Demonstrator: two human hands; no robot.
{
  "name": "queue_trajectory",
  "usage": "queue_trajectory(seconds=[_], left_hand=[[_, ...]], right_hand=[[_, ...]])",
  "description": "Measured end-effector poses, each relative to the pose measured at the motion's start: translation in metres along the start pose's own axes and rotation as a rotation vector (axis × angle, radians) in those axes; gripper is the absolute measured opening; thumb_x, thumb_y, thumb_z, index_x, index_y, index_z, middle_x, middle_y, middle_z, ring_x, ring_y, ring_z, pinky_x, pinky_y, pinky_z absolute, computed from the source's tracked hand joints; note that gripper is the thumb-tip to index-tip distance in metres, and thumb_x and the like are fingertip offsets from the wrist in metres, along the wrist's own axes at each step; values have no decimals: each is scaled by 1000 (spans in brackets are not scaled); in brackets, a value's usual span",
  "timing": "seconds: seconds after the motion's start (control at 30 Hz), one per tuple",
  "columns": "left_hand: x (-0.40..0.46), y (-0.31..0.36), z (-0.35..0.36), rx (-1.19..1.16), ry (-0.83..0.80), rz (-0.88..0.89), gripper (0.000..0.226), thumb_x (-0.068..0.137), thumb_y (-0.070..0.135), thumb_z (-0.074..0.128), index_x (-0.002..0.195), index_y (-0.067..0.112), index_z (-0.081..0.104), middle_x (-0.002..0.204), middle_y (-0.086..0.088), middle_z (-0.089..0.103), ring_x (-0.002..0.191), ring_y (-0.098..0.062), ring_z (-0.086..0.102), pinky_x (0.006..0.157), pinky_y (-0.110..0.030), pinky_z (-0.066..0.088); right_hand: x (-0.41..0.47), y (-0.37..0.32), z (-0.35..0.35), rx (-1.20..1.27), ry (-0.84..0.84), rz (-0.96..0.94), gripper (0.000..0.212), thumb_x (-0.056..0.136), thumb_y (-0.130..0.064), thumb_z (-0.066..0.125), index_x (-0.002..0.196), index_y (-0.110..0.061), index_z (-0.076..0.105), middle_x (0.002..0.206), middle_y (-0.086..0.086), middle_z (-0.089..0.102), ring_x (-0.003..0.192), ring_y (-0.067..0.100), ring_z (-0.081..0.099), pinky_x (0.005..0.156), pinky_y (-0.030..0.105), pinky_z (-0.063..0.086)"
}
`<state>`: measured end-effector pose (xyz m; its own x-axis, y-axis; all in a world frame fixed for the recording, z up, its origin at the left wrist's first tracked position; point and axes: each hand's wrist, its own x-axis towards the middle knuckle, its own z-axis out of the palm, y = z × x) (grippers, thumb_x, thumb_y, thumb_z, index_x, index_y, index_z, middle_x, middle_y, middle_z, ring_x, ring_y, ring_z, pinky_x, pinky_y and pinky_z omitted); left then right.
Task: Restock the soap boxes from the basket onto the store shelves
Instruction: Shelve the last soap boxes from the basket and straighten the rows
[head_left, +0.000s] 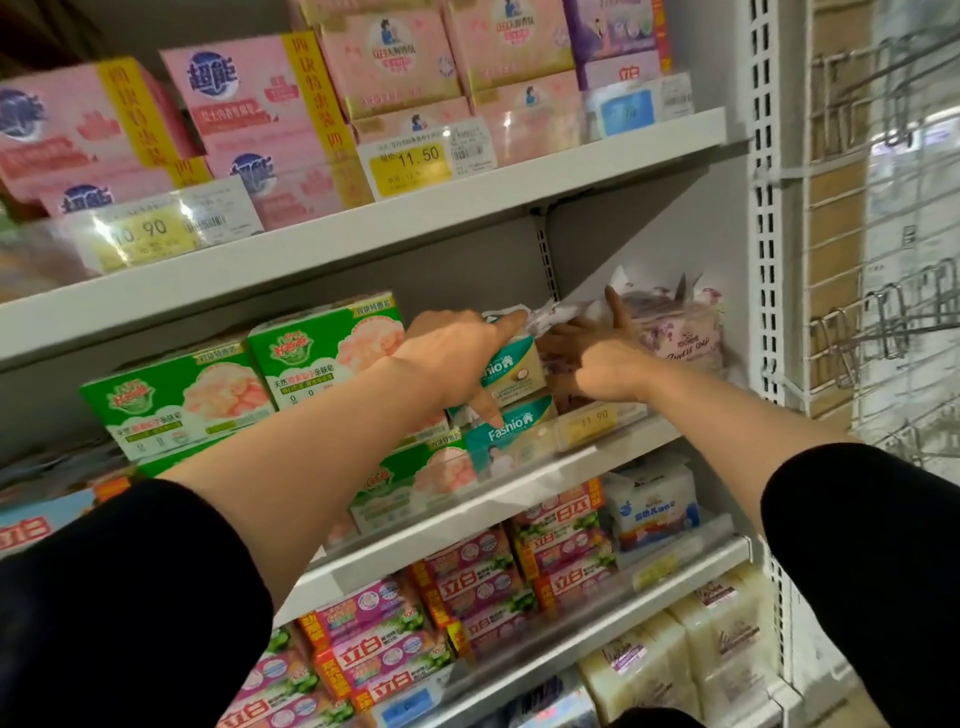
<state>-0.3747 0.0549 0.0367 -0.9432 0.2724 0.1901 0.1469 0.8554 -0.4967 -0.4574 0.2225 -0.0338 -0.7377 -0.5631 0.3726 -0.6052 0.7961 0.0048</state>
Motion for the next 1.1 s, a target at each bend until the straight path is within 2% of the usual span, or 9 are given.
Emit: queue_trajectory(seconds=[0.1,0.23,0.37,0.53,0.67,0.73,0.87,1.0,1.1], left_hand=[[-3,-1,-2,-25,1,2,112,62,55,83,150,34,18,113,-5,61,103,-28,60,85,-44,51],[-3,-2,-1,-4,3,11,116,64,53,82,153,34,10,114,-7,60,105,-28,60,84,-43,52],[-3,-2,-1,62,14,17,118,67,56,78,154,32,3,114,-8,60,104,-29,60,82,-40,49],[-4,2,4,86,22,24,116,74,51,75,155,25,-3,132,-11,52,113,-30,57,90,-40,43],[-17,13,13,79,163,73,109,79,36,76,155,16,0,153,-15,18,133,-34,36,110,-41,30],[-20,22,25,116,289,133,101,84,36,70,154,19,0,149,-14,18,134,-32,31,109,-40,32],[-17,36,40,79,296,70,77,90,41,61,147,27,13,154,-20,15,144,-39,15,116,-51,23],[-8,28,34,-41,247,-1,72,85,45,66,139,31,22,151,-12,24,139,-37,27,108,-51,35],[-4,20,24,-149,203,-53,77,80,50,71,140,32,26,139,-6,42,120,-33,51,90,-44,48]], right_hand=[[-3,7,10,-59,177,-59,94,63,-73,8,140,-34,44,144,-6,46,138,20,33,112,53,-14],[-6,8,21,-11,357,-121,65,78,-59,34,123,-23,64,124,4,64,120,32,55,109,63,6],[-11,2,25,-30,412,-49,51,83,-52,40,118,-25,66,123,1,65,121,29,55,109,66,13],[-14,-13,33,-53,440,62,54,86,-49,30,116,-26,68,122,-3,65,120,27,54,107,67,19],[-15,-15,34,-76,470,77,51,85,-45,31,120,-27,63,120,-1,65,116,32,54,104,69,24],[-15,-16,35,-76,508,51,47,82,-39,38,117,-24,64,114,4,67,110,36,58,99,73,27],[-16,-19,39,-75,522,69,44,82,-37,39,112,-23,67,109,7,68,108,39,58,101,72,26],[-17,-18,42,-45,540,93,33,78,-30,71,111,-29,67,113,5,67,111,40,57,103,68,29],[-16,-19,44,-47,567,103,22,85,-33,62,104,-29,71,109,5,69,108,40,58,101,65,34]])
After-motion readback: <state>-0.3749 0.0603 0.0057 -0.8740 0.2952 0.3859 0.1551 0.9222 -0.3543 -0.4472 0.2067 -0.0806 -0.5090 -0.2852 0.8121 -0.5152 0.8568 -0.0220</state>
